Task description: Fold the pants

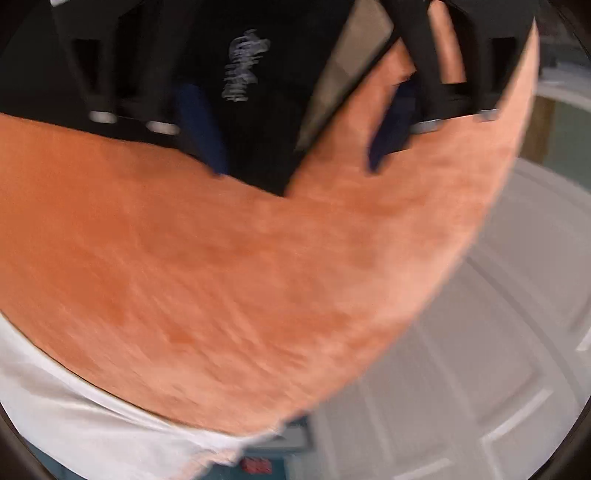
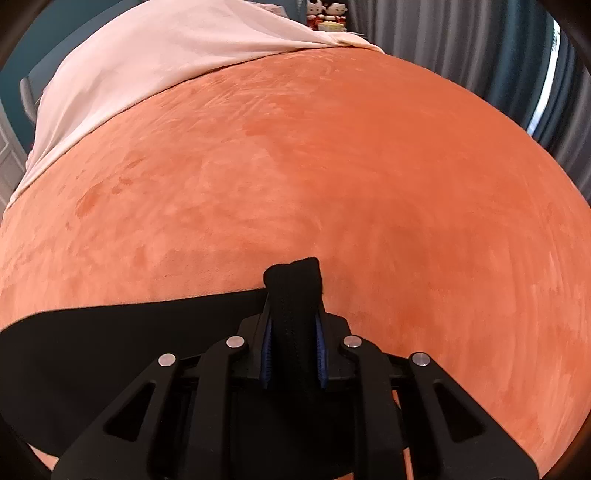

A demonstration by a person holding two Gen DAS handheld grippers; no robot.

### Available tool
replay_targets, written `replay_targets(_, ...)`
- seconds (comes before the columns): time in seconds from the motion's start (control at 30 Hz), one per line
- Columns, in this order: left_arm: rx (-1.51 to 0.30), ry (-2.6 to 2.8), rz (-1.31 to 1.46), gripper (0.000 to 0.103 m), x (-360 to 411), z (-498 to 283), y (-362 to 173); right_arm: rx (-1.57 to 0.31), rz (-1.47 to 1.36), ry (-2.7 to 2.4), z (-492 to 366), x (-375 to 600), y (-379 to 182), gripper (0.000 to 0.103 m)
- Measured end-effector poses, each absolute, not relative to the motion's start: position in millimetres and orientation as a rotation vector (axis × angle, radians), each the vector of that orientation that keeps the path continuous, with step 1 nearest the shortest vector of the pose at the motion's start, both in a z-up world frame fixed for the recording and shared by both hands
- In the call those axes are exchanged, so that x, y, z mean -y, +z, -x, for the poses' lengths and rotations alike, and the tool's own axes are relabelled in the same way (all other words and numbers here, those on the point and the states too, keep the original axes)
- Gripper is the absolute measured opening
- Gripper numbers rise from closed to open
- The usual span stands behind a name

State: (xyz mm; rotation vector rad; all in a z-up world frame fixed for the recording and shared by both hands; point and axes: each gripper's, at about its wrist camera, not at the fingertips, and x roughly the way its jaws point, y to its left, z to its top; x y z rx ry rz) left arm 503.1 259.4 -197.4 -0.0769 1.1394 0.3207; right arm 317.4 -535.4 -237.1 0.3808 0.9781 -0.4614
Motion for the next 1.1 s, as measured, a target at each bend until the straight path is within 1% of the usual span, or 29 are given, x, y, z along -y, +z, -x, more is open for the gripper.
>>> replay_targets(0.03,-1.162,0.290,0.095,0.024,-256,-502,-202,-0.979,-0.388,-0.465,-317,535,-236,0.017)
replay_targets(0.2,-1.100,0.241,0.109,0.021,-256,-482,-183,-0.964,-0.411,-0.469,-312,532,-225,0.017)
replay_targets(0.33,-1.008,0.203,0.197,0.021,-265,-453,-139,-0.923,-0.417,-0.448,-302,525,-202,0.017)
replay_targets(0.43,-0.920,0.132,0.239,0.020,-268,-413,-95,-0.862,-0.407,-0.404,-285,516,-171,0.017)
replay_targets(0.47,-0.895,0.107,0.247,0.016,-269,-397,-82,-0.840,-0.403,-0.387,-278,513,-161,0.017)
replay_targets(0.5,-0.872,0.071,0.265,0.010,-272,-372,-65,-0.815,-0.401,-0.368,-268,510,-149,0.017)
replay_targets(0.63,-0.869,0.003,0.257,0.010,-278,-312,-41,-0.751,-0.368,-0.300,-223,499,-113,0.017)
replay_targets(0.77,-0.920,0.001,0.208,0.010,-285,-252,-43,-0.740,-0.340,-0.252,-170,490,-99,0.017)
replay_targets(0.8,-0.933,0.020,0.185,0.001,-288,-236,-47,-0.751,-0.326,-0.244,-156,487,-99,0.017)
replay_targets(0.83,-0.943,0.052,0.149,0.000,-291,-223,-52,-0.764,-0.315,-0.238,-144,485,-101,0.017)
replay_targets(0.9,-0.978,0.098,0.084,0.000,-297,-203,-67,-0.787,-0.303,-0.234,-122,481,-109,0.017)
replay_targets(1.03,-1.144,0.179,0.077,0.000,-313,-194,-122,-0.870,-0.287,-0.242,-97,474,-140,0.017)
replay_targets(1.1,-1.182,0.181,0.174,0.000,-315,-193,-141,-0.896,-0.291,-0.255,-91,470,-155,0.017)
